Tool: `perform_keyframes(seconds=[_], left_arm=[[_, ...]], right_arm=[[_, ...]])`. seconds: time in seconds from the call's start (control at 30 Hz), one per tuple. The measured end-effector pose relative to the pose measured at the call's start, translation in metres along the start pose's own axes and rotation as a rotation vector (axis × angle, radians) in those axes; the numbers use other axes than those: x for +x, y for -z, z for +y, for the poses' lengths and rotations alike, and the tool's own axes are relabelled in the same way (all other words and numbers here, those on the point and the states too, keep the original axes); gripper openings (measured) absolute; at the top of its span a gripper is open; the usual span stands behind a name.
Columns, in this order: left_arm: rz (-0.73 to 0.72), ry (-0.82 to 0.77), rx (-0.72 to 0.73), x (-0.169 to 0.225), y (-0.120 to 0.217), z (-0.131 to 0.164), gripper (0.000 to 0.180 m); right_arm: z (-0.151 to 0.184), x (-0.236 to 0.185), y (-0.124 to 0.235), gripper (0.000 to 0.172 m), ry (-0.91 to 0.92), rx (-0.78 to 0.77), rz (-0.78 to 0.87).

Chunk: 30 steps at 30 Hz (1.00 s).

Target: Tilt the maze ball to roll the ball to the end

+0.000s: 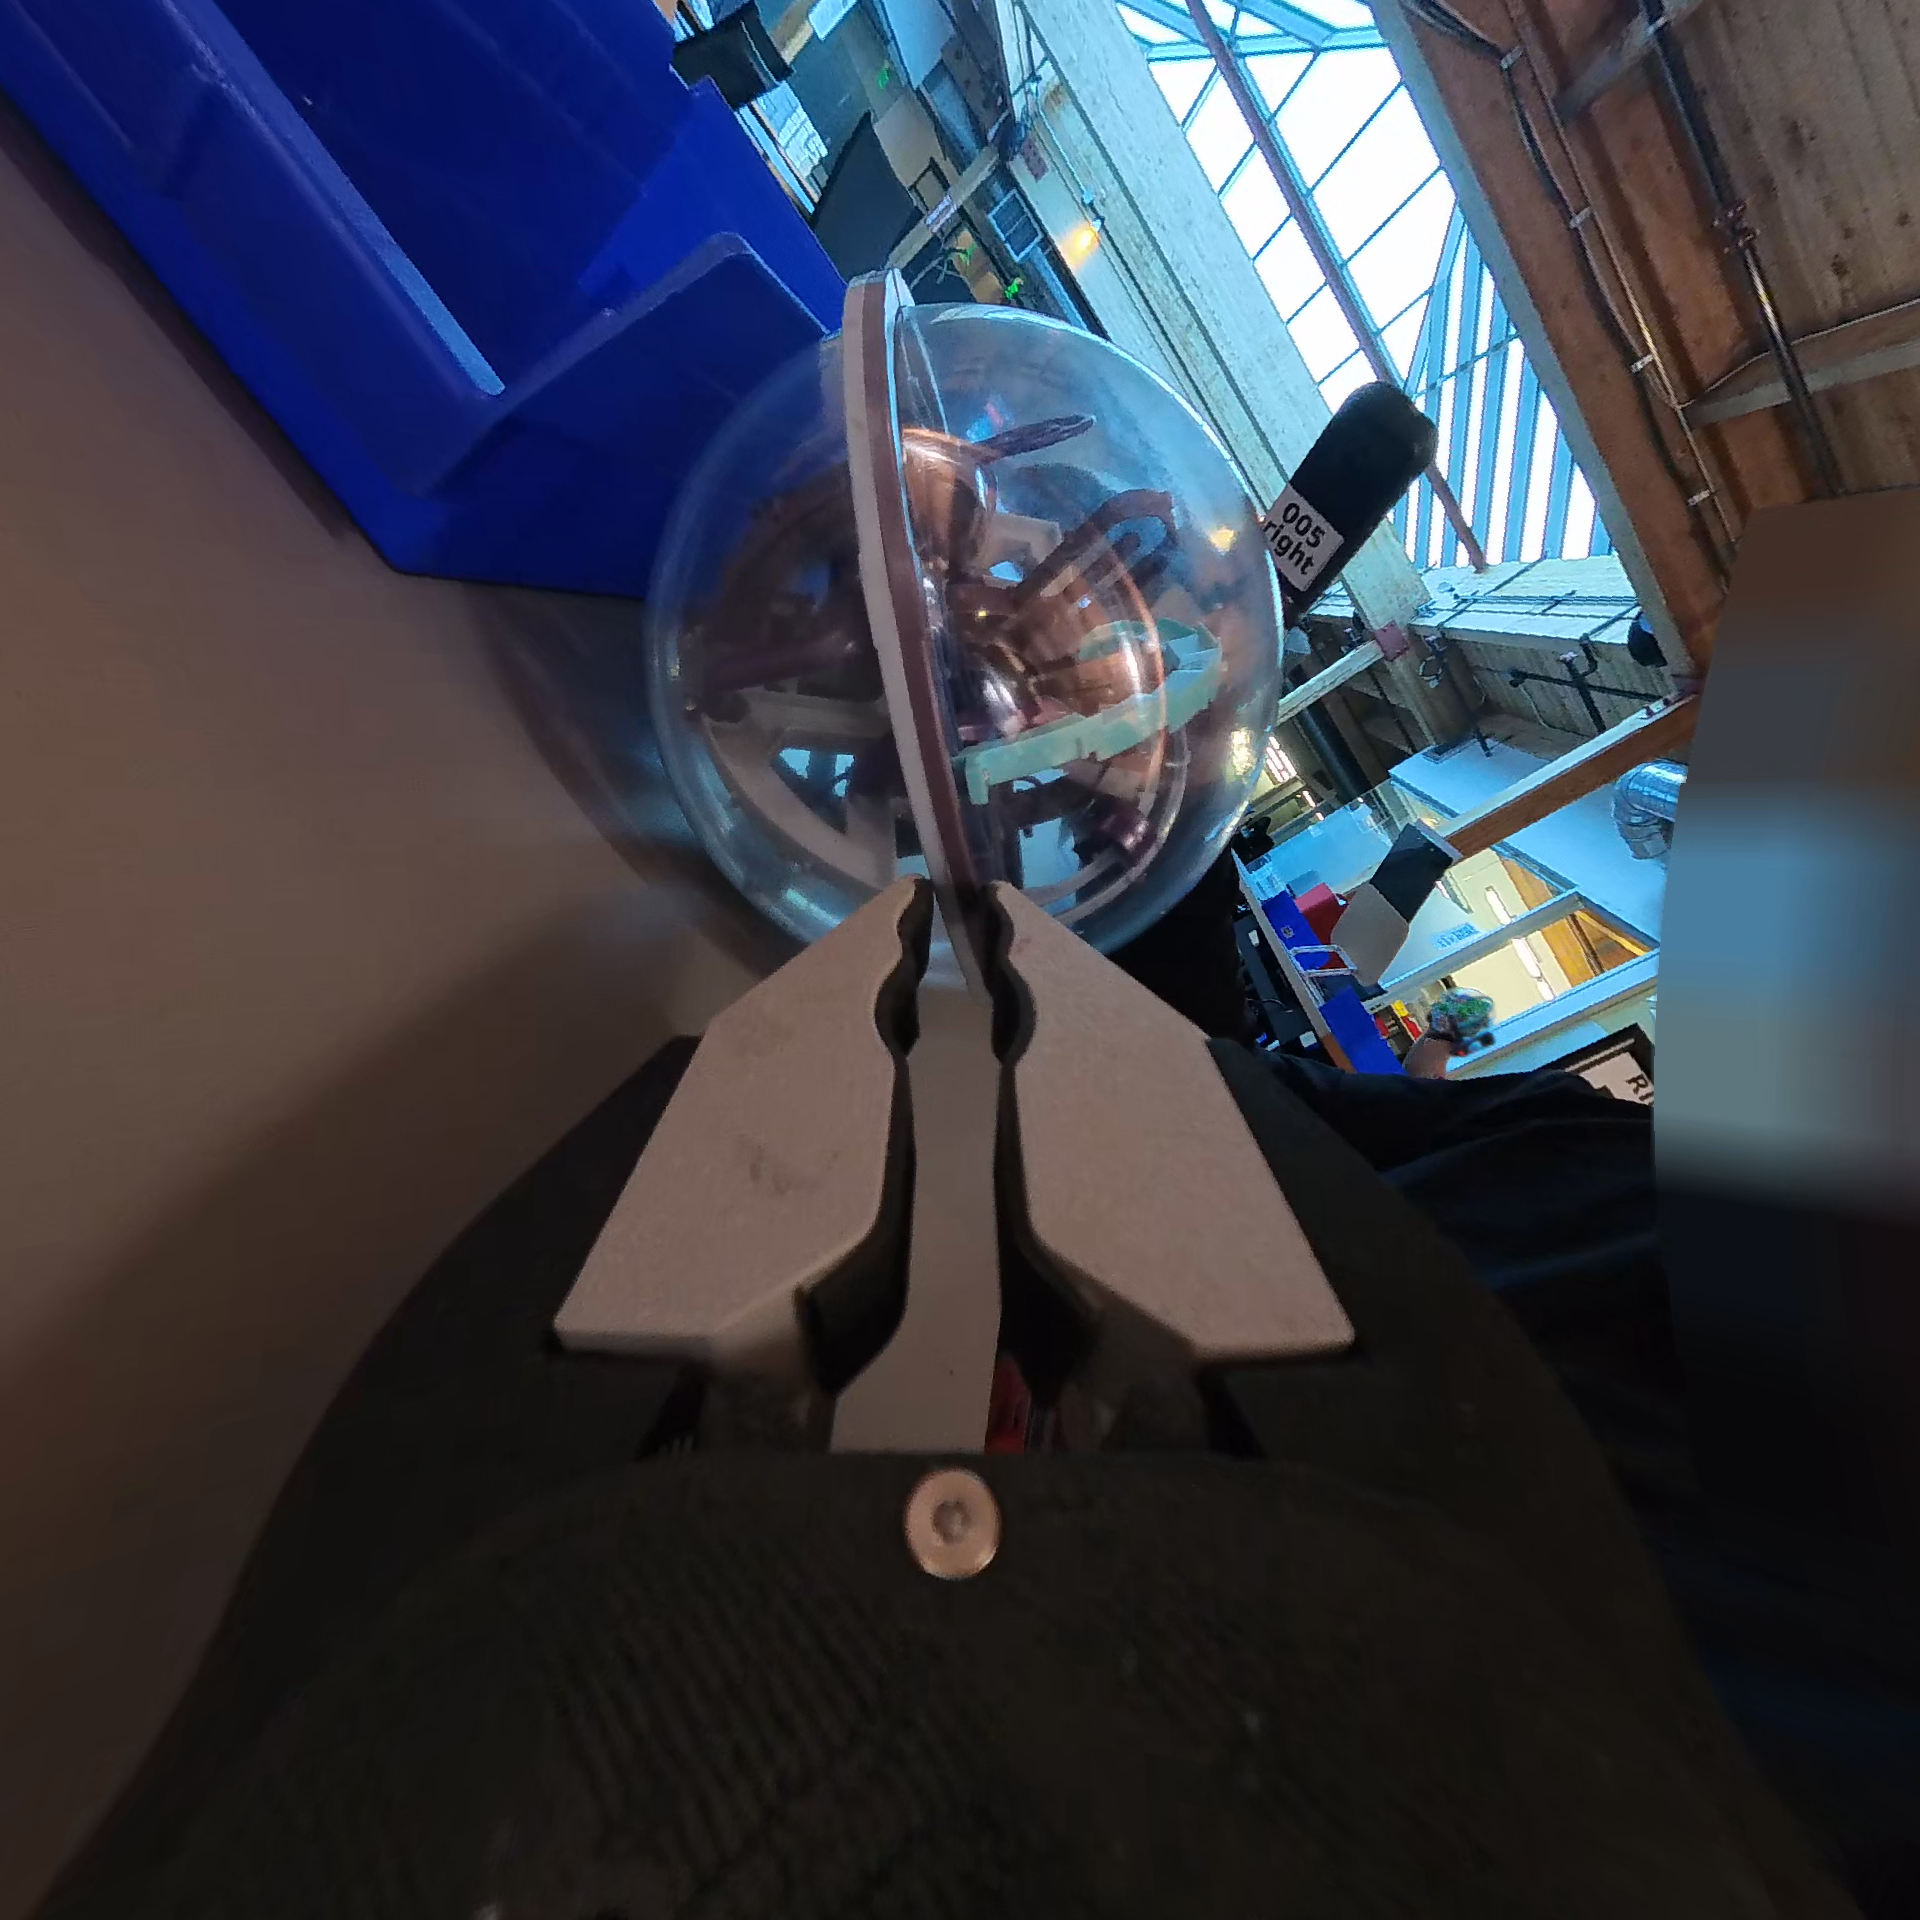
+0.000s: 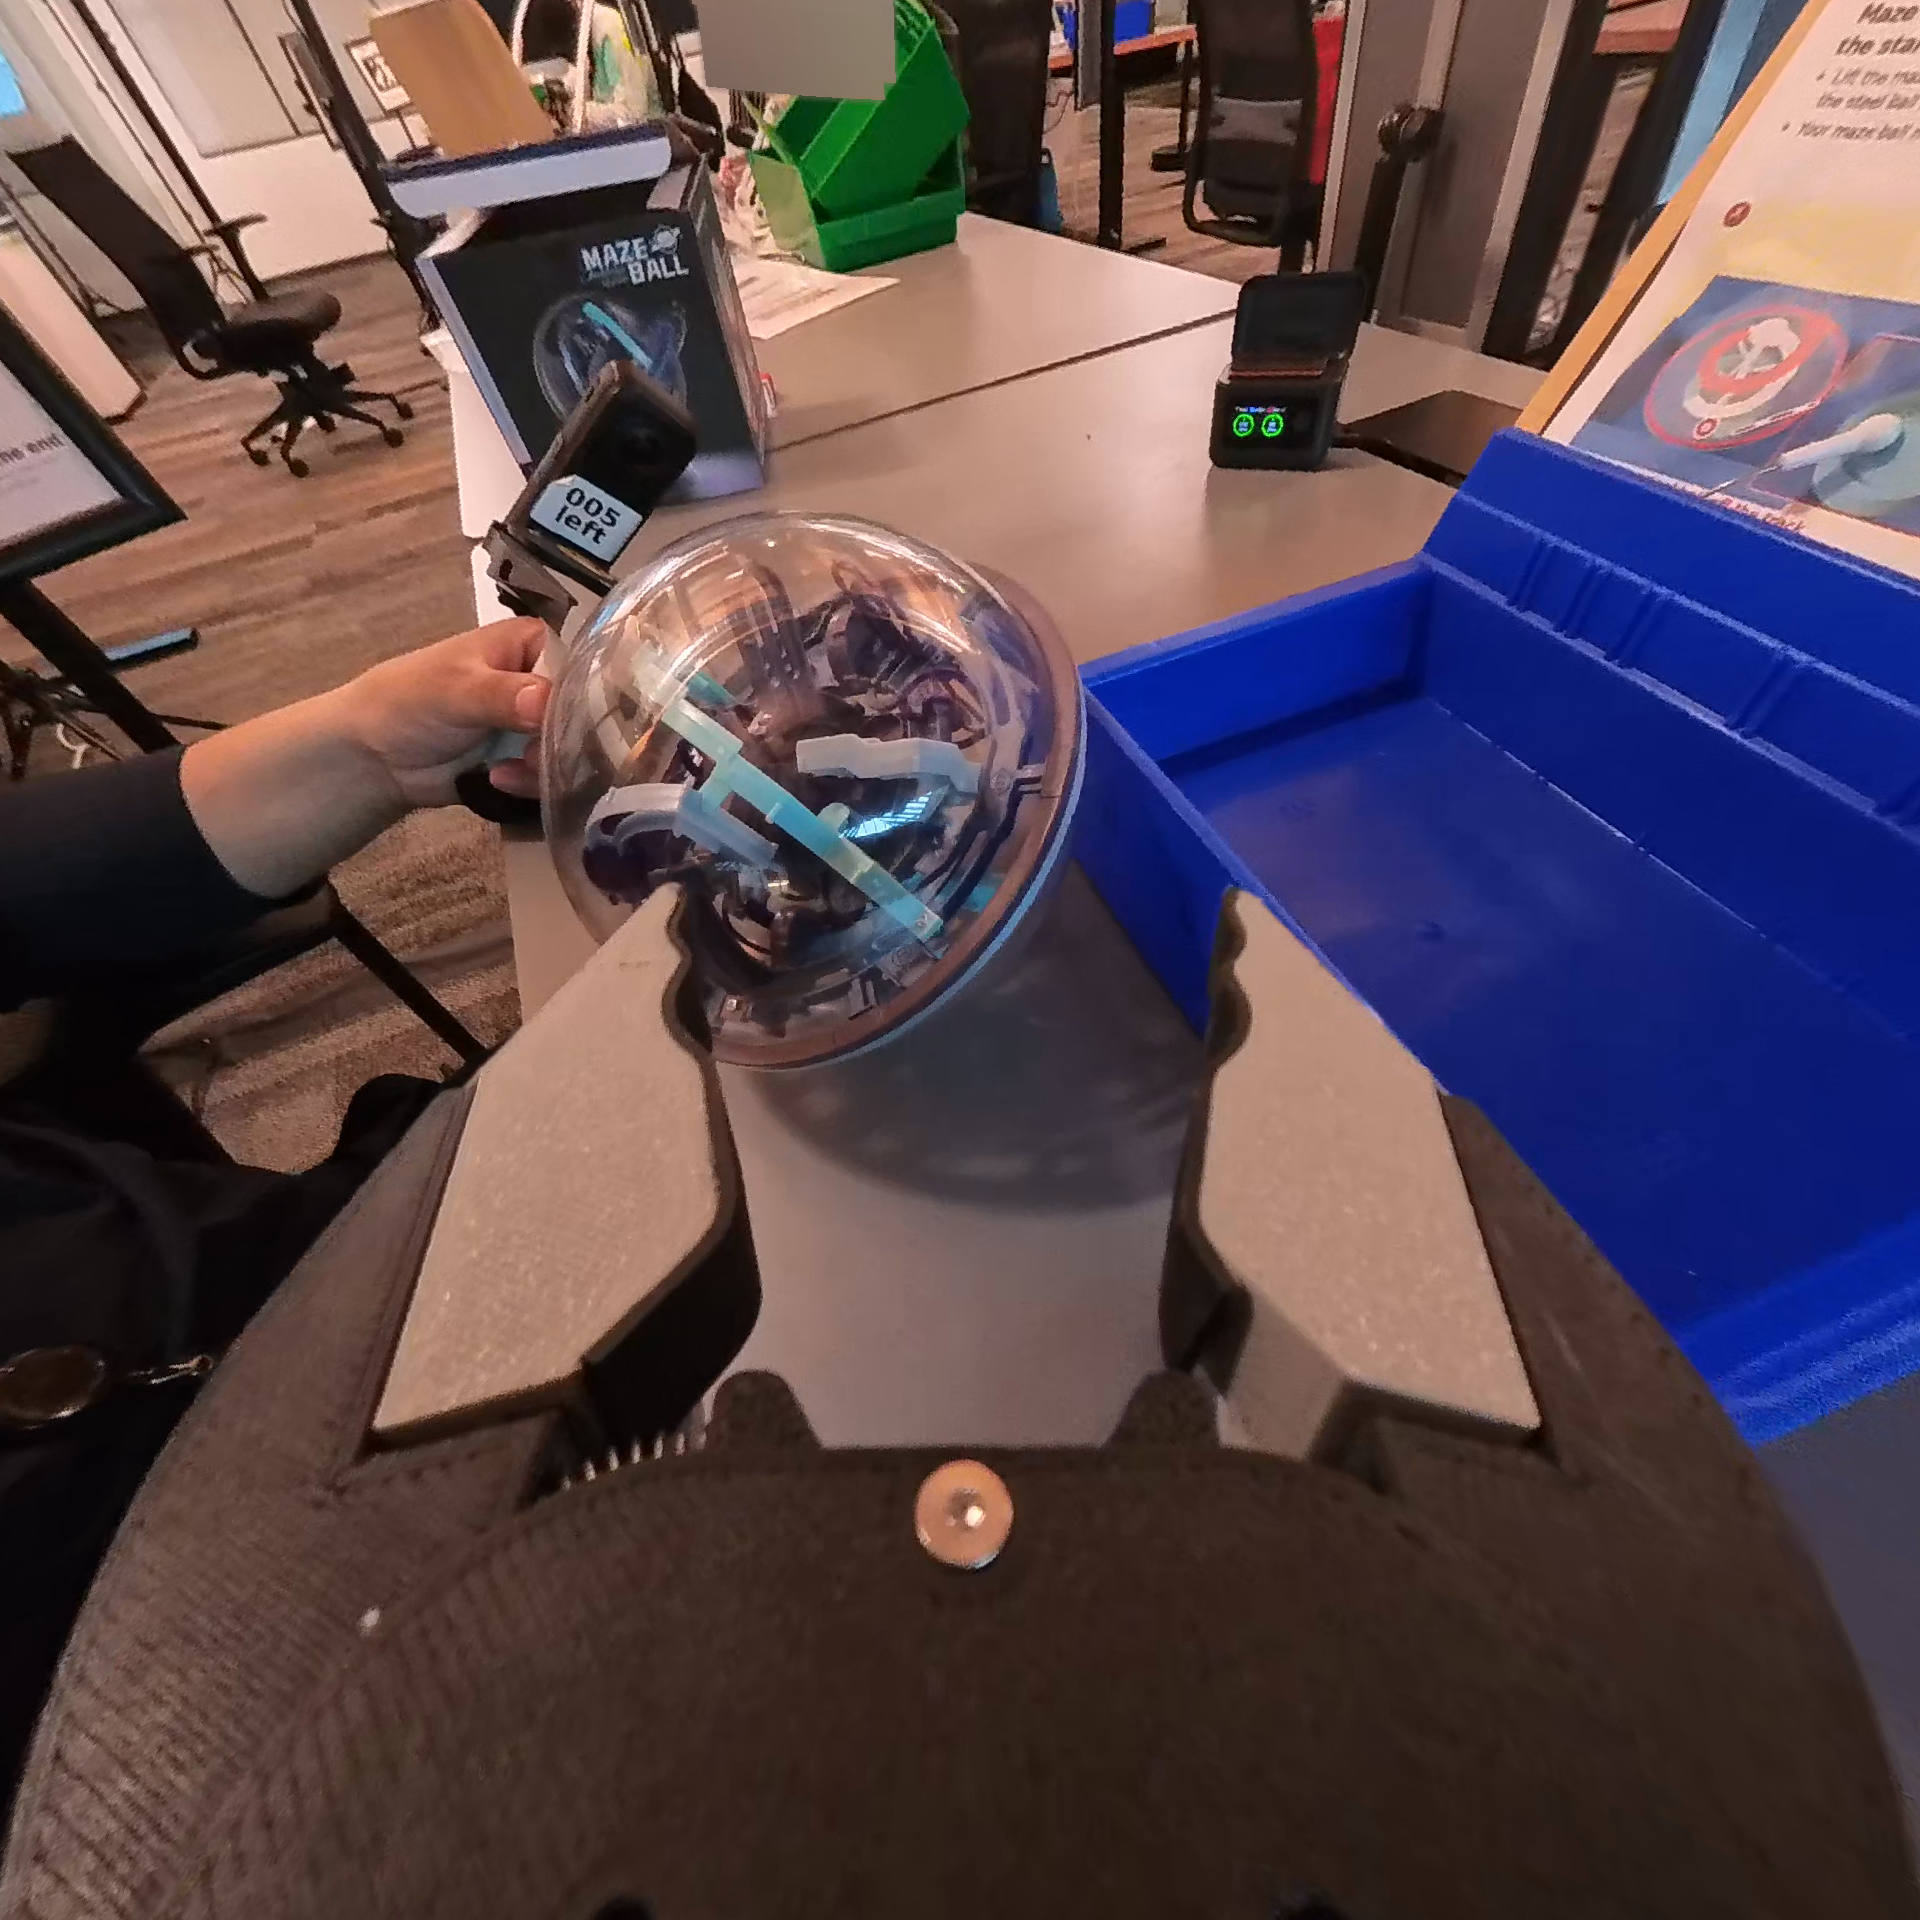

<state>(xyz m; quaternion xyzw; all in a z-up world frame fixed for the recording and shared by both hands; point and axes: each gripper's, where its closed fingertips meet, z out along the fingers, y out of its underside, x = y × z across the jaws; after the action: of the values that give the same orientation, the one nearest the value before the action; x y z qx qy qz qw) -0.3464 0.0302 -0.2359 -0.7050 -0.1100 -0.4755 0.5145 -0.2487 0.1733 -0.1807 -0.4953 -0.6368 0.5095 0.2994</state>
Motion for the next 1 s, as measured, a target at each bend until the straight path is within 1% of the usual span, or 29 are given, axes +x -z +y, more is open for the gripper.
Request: perform_keyframes(seconds=[0.37, 0.6, 1.0], left_arm=[[-0.001, 0.003, 0.001, -0.0005, 0.0006, -0.0001, 0.006], [-0.001, 0.003, 0.002, -0.0006, 0.0008, -0.0001, 0.006], [-0.001, 0.007, 0.003, -0.0008, 0.0009, -0.0004, 0.006]], right_arm=[[0.0016, 0.0009, -0.003, 0.095, -0.042, 0.006, -0.019], [-0.0056, 0.0001, 0.0021, 0.092, -0.09, 0.052, -0.051], [-0.0023, -0.0027, -0.0022, 0.092, -0.078, 0.036, -0.061]])
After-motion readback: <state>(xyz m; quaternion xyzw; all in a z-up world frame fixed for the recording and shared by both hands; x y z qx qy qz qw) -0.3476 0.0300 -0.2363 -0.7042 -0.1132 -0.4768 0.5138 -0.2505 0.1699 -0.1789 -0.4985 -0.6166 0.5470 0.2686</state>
